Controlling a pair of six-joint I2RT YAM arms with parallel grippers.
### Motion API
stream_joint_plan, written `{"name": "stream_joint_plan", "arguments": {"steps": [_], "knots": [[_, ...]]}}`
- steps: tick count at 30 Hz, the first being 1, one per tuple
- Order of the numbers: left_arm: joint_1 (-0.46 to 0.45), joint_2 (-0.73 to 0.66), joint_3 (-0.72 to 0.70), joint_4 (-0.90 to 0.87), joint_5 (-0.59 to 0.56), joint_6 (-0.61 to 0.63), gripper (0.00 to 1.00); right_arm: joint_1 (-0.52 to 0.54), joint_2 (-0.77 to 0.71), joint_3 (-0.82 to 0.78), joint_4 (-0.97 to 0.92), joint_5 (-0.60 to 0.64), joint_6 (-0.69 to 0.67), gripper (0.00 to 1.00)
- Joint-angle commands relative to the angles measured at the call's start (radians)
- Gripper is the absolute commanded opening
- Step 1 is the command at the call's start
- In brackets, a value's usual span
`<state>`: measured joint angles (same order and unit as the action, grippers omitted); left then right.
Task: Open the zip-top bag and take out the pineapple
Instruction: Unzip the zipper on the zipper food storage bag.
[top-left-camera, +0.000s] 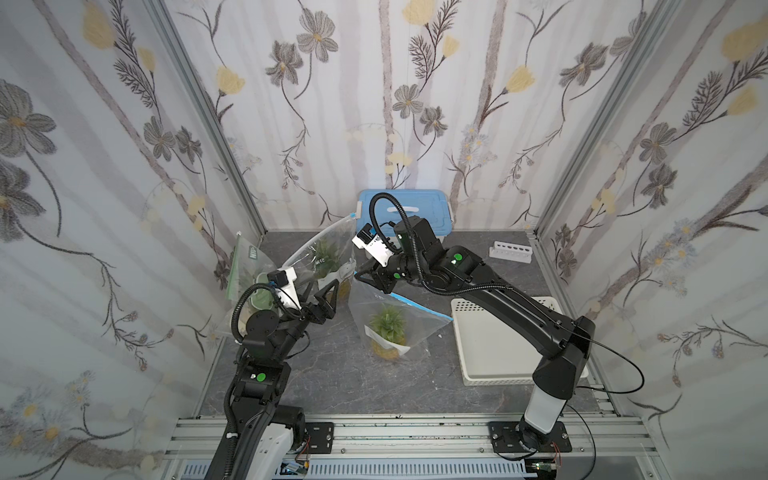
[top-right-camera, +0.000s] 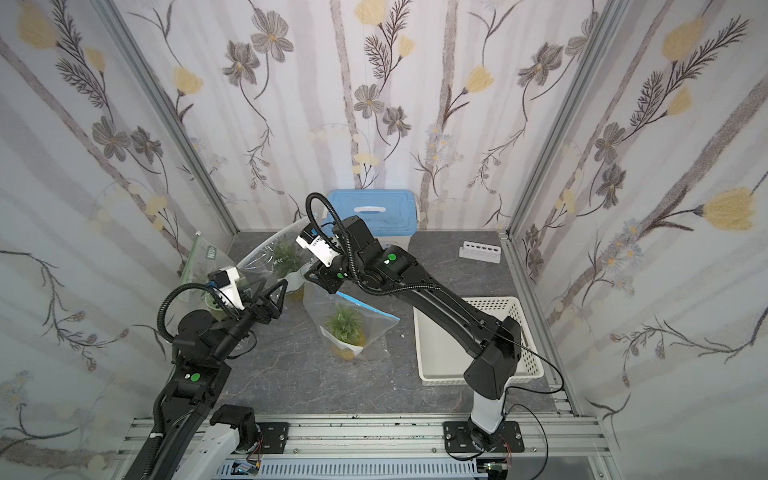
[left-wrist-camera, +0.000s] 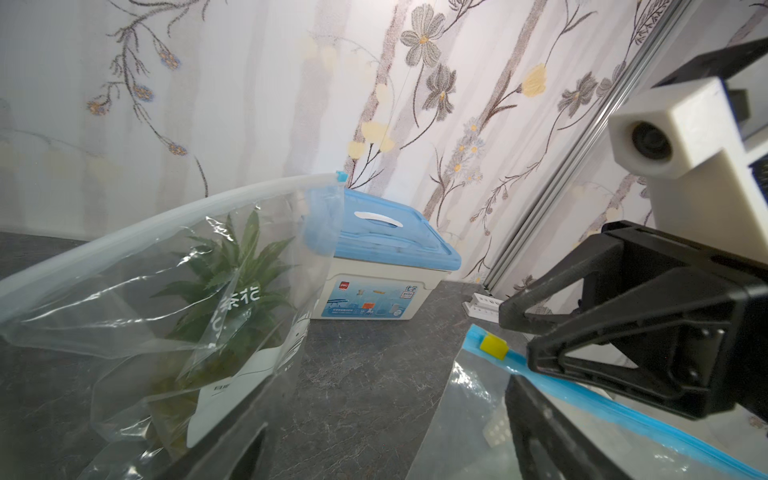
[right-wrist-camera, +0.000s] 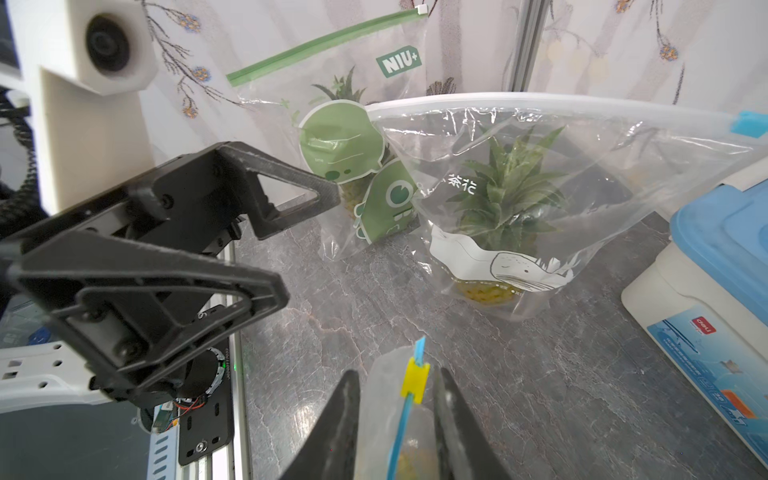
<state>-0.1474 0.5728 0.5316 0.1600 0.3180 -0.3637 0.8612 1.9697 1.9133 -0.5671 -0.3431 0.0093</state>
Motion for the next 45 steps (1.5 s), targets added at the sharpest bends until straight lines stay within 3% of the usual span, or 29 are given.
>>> {"name": "stream_joint_plan", "arguments": {"steps": [1,7,17,22,26,31,40,45], "knots": [[0.002,-0.011,-0.007,0.018,-0.027,0.003,0.86,0.005,0.024,0.025,-0.014,0.019,0.004,0.29],[0.002,-0.011,-0.006,0.023,-0.020,0.000,0.87,0.007,0.030,0.024,-0.025,0.030,0.012,0.24],[0.002,-0.003,-0.008,0.036,-0.004,-0.004,0.88,0.012,0.025,0.023,-0.038,0.032,0.020,0.05],[0.002,0.061,0.030,0.065,0.105,-0.012,0.87,0.014,0.002,-0.007,-0.033,0.024,-0.010,0.01],[0.002,0.135,0.079,0.064,0.231,0.000,0.79,0.009,-0.036,-0.074,0.000,-0.011,-0.062,0.00],[0.002,0.190,0.061,0.141,0.358,0.014,0.66,-0.023,-0.078,-0.143,0.036,-0.129,-0.115,0.00],[0.000,0.256,0.066,0.244,0.521,0.000,0.58,-0.069,-0.129,-0.192,0.080,-0.343,-0.191,0.00],[0.000,0.278,0.086,0.289,0.565,0.025,0.56,-0.078,-0.102,-0.108,0.047,-0.424,-0.216,0.00]]}}
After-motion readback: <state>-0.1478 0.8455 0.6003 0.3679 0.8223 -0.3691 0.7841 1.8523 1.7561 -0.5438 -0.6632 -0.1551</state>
